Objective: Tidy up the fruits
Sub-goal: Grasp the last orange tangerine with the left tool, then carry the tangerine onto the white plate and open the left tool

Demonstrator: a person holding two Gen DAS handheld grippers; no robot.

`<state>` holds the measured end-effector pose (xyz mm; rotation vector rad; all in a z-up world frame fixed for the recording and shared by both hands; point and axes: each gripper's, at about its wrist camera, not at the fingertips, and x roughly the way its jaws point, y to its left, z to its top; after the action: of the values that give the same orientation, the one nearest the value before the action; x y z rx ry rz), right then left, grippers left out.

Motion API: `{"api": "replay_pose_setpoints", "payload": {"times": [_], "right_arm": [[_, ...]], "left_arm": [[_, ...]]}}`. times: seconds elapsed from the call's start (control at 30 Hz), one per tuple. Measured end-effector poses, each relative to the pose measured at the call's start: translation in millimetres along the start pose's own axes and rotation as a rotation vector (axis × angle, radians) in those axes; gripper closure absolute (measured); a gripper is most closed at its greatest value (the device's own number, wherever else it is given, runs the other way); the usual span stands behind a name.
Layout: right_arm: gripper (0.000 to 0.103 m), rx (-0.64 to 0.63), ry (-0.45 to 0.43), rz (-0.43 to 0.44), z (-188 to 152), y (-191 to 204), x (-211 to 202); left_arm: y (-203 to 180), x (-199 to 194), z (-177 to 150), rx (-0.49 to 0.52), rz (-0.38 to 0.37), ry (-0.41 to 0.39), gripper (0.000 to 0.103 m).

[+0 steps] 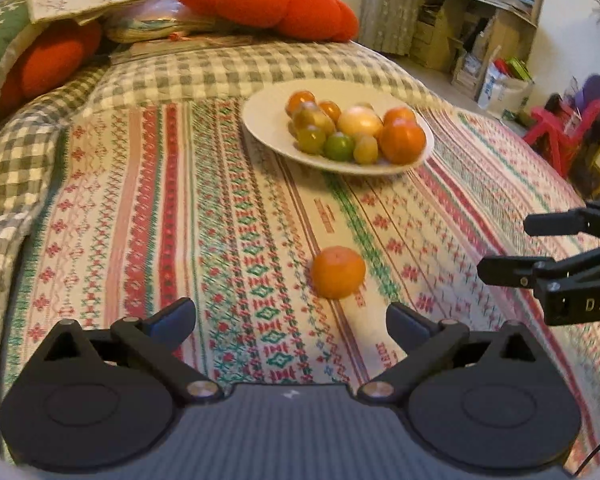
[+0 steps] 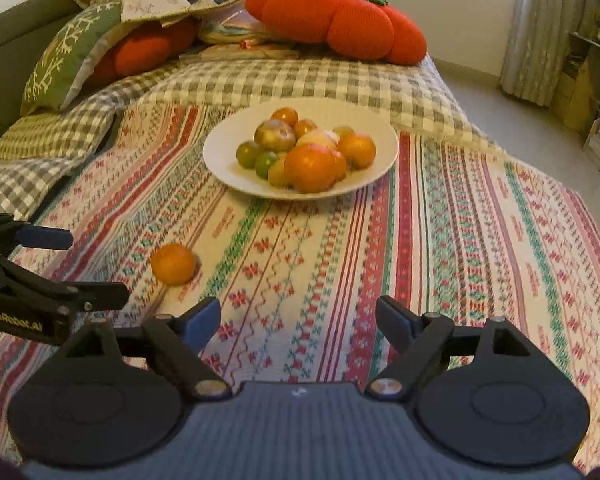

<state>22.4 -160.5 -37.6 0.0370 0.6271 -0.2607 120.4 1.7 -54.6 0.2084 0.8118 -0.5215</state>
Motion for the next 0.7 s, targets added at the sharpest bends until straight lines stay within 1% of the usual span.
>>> {"api": "replay_pose_setpoints", "payload": {"times": [0.07, 0.2, 0.3, 0.37, 0.4, 0.47, 0.53, 0.6, 0.7], "right_arm": [[0.021, 0.006, 0.007, -0.001, -4, -1, 3], [0.021, 0.024, 0.018, -0.001, -10, -6, 9], [0.021, 0.029, 0.024, 0.000, -13, -8, 12], [0.021, 0.033, 0.028, 0.004, -15, -10, 14], [0.021, 0.036, 0.030, 0.007, -15, -10, 16], [0.021, 0.041, 0.037, 0.012, -17, -11, 20], [0.021, 0.045, 0.042, 0.014, -18, -12, 23], [0.021, 0.047, 0.045, 0.017, -18, -13, 25], [0.021, 0.048, 0.044, 0.023, -18, -15, 27]], "left_arm": [[-3, 7, -4, 0.018, -0.017, -0.004, 0.013], [-6, 21, -8, 0.007, -0.083, -0.013, 0.032], [-7, 29, -7, -0.009, -0.117, -0.017, 0.041], [-8, 32, -5, -0.006, -0.127, -0.032, 0.044], [-8, 33, -4, -0.006, -0.137, -0.038, 0.048], [-10, 35, 0, -0.008, -0.153, -0.044, 0.056], [-10, 36, 2, -0.009, -0.151, -0.048, 0.078], [-9, 37, 6, -0.017, -0.150, -0.048, 0.079], [-9, 33, 14, -0.025, -0.152, -0.093, 0.079]]}}
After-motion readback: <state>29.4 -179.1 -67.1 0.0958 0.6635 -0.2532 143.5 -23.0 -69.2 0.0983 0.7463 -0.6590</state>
